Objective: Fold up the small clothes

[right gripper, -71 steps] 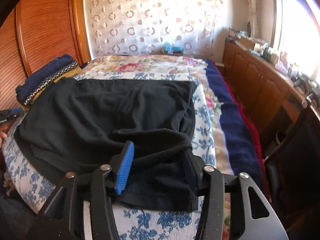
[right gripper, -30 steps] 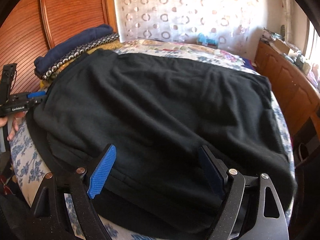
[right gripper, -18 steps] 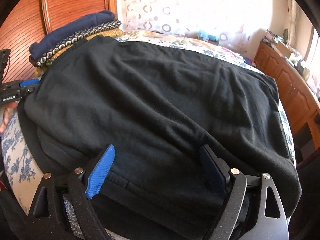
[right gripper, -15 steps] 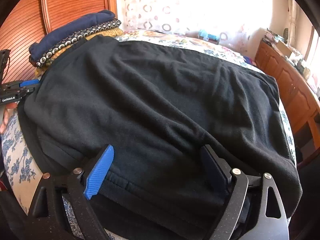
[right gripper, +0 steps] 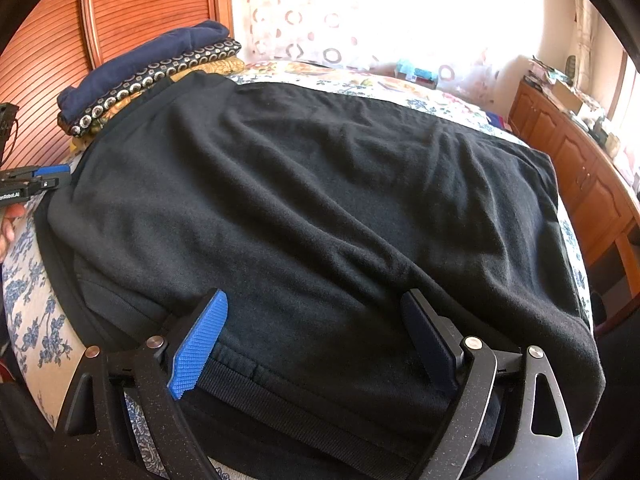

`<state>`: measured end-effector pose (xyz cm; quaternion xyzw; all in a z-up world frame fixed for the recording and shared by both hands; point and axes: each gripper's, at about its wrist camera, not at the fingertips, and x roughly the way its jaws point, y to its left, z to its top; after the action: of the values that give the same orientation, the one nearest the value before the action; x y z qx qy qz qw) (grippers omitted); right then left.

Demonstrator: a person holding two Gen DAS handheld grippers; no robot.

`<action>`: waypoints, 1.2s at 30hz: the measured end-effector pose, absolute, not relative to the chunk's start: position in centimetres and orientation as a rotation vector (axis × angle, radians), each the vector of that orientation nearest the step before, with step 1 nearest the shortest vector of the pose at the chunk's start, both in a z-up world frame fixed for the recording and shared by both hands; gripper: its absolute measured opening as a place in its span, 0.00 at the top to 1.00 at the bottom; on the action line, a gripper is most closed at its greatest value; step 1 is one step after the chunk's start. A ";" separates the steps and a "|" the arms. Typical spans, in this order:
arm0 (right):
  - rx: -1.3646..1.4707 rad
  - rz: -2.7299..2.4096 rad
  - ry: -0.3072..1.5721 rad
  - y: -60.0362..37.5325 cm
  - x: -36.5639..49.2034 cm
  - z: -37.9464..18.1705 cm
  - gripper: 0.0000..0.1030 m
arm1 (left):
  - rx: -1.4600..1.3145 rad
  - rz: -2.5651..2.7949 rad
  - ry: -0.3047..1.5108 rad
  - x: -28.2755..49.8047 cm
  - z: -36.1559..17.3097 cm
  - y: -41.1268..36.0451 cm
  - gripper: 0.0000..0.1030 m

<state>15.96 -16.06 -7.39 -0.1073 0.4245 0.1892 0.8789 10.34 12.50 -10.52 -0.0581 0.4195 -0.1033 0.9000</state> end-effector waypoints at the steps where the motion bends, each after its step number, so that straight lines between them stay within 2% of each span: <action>1: -0.224 0.394 0.885 -16.1 16.0 -7.4 0.12 | -0.134 -0.223 0.869 10.6 -10.5 12.3 0.53; 10: -0.222 0.394 0.884 -16.1 16.0 -7.4 0.12 | -0.110 -0.223 0.888 12.0 -10.3 10.4 0.53; 13: -0.222 0.395 0.884 -16.1 15.9 -7.4 0.13 | -0.055 -0.215 0.876 12.0 -10.4 9.7 0.74; 14: -0.222 0.395 0.884 -16.1 16.0 -7.4 0.12 | -0.059 -0.227 0.868 11.8 -10.3 9.7 0.91; 15: -0.222 0.395 0.884 -16.1 15.9 -7.4 0.12 | -0.065 -0.237 0.863 11.8 -10.2 9.7 0.92; 20: -0.221 0.395 0.884 -16.1 16.0 -7.4 0.12 | -0.058 -0.236 0.804 11.0 -9.3 9.1 0.97; 29: -0.221 0.395 0.883 -16.2 16.0 -7.4 0.12 | -0.056 -0.276 0.723 10.7 -6.0 6.8 0.97; 36: -0.217 0.396 0.882 -16.2 15.9 -7.4 0.12 | -0.027 -0.295 0.703 11.0 -5.4 5.1 0.97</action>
<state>15.90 -16.17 -7.41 -0.1043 0.4231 0.1900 0.8798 11.01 5.14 -5.41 -0.0131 0.3428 -0.1440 0.9282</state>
